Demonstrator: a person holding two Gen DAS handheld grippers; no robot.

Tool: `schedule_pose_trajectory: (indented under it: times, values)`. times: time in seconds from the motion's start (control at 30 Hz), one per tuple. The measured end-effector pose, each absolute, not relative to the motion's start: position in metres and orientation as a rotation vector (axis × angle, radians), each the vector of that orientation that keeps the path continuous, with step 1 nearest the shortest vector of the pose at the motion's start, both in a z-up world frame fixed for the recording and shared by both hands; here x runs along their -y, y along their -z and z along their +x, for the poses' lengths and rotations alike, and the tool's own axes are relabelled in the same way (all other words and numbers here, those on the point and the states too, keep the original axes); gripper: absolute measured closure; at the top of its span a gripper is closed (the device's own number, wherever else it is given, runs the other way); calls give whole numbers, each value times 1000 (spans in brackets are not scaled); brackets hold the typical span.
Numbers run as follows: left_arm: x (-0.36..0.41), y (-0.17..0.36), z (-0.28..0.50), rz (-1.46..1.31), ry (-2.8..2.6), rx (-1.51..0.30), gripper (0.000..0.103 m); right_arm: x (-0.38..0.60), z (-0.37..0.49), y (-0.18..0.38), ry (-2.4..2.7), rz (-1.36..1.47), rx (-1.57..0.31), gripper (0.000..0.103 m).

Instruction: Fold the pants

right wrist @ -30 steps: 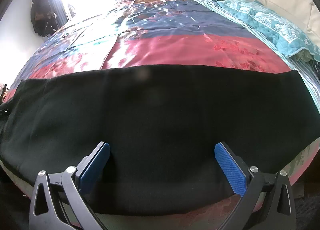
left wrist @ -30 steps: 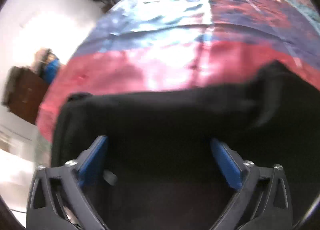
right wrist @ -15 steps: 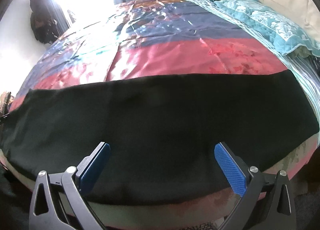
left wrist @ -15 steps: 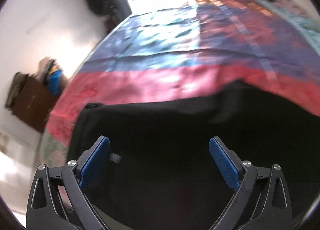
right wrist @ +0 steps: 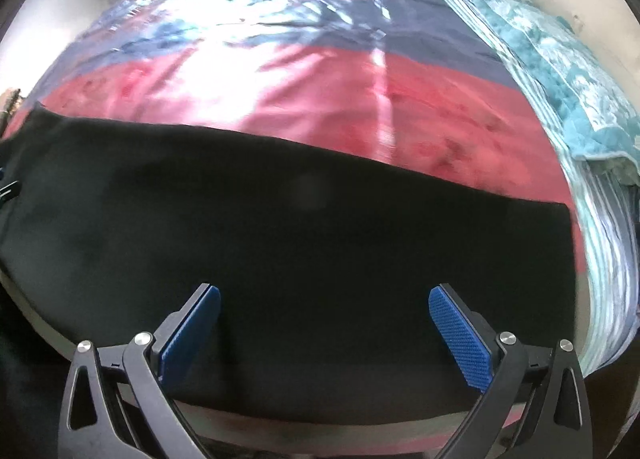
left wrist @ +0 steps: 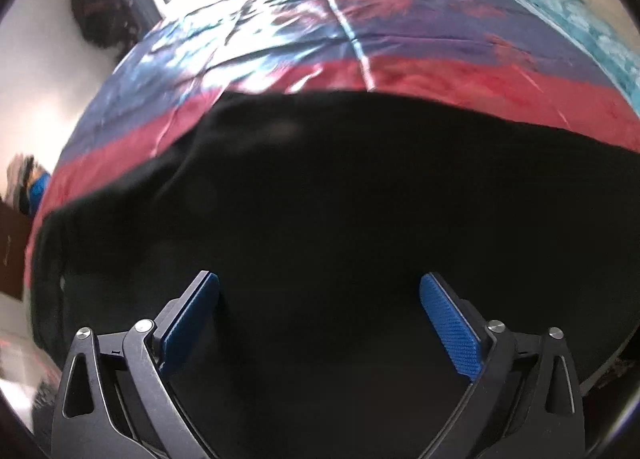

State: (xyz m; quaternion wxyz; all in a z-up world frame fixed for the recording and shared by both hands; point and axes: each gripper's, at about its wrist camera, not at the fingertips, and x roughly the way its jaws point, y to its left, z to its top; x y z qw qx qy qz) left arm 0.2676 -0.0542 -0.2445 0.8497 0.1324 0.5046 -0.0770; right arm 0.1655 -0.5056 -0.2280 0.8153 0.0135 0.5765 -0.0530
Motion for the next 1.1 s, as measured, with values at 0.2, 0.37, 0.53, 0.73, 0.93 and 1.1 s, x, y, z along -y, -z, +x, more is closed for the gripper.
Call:
schedule_pose_trajectory:
  times: [0.2,0.37,0.53,0.73,0.93,1.1]
  values:
    - [28,243,269,213,95,-1092,1,585,151,215,234,176,-1193,0]
    - [18,236,264,218,60,-1086,1,652,119,189,347,288,-1071,0]
    - [9,240,260,161,49,-1103,2,713,88,183,261,588,-931,9]
    - [12,239,263,166,45,-1104,2,717,99,210,32,776,-949,20]
    - [10,240,261,172,46,-1101,2,705,116,246,-61,836,-1036,36]
    - [9,242,261,165,44,-1102,1,686,124,252,-183,849,-1054,36]
